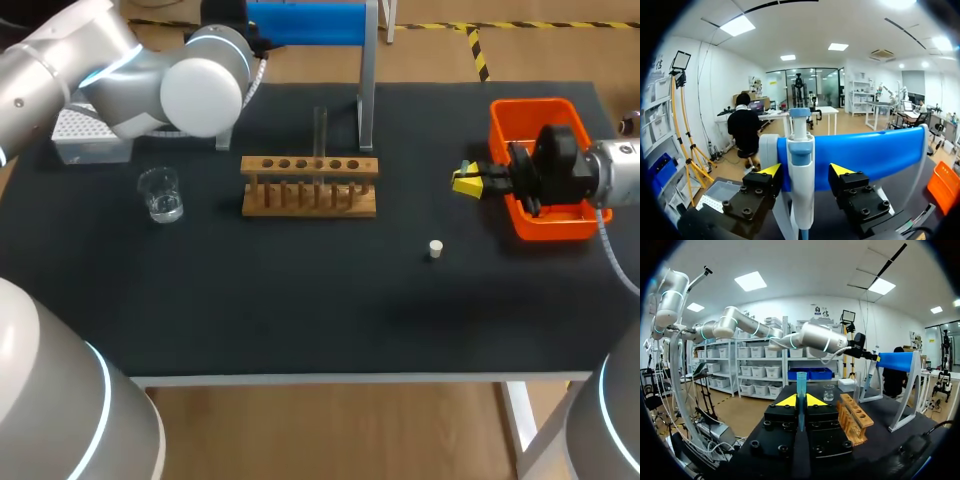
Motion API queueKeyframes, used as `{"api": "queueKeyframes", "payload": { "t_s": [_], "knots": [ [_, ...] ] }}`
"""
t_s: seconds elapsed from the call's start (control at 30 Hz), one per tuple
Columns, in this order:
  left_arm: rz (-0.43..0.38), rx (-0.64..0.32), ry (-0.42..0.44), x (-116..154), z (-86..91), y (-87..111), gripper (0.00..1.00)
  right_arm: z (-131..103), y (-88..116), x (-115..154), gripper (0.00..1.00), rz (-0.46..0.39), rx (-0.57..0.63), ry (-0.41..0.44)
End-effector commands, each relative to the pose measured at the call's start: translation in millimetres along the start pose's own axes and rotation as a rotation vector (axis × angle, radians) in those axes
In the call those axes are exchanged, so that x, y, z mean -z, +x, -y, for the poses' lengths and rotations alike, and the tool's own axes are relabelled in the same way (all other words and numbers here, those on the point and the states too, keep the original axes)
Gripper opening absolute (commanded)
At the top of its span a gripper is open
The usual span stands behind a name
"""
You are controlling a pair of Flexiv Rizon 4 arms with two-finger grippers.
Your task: Invert the test tube, pick up the pipette, mount the tip to pipette, aspirate from beaker and dispense into the tube, eject the tip, return the pipette, and cap with the stopper.
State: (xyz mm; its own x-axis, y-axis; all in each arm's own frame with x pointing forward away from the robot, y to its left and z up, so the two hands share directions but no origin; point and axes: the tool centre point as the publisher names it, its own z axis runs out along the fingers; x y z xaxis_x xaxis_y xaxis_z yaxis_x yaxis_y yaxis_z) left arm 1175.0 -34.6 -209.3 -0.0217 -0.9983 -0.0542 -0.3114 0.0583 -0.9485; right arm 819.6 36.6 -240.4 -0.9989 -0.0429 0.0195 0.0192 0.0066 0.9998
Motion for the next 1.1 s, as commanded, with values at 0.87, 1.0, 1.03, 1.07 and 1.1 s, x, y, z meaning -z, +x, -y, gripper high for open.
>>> {"api": "queueKeyframes", "payload": {
  "t_s": [0.87, 1.0, 1.03, 1.07, 1.1],
  "knots": [
    [0.007, 0.014, -0.008, -8.6, -1.9, -1.3, 0.47, 0.2, 0.0, 1.0, 0.00, -0.002, 0.000, 0.000],
    [0.007, 0.014, -0.008, -9.0, -2.1, -1.3, 0.45, 0.2, 0.0, 1.0, 0.00, -0.002, 0.000, 0.000],
    [0.007, 0.014, -0.009, -9.1, -2.2, -1.4, 0.42, 0.2, 0.0, 1.0, 0.00, -0.002, 0.000, 0.000],
    [0.007, 0.014, -0.009, -9.2, -2.2, -1.4, 0.32, 0.2, 0.0, 1.0, 0.00, -0.002, 0.000, 0.000],
    [0.007, 0.014, -0.009, -9.3, -2.4, -1.4, 0.12, 0.2, 0.0, 1.0, 0.00, -0.002, 0.000, 0.000]
  ]
}}
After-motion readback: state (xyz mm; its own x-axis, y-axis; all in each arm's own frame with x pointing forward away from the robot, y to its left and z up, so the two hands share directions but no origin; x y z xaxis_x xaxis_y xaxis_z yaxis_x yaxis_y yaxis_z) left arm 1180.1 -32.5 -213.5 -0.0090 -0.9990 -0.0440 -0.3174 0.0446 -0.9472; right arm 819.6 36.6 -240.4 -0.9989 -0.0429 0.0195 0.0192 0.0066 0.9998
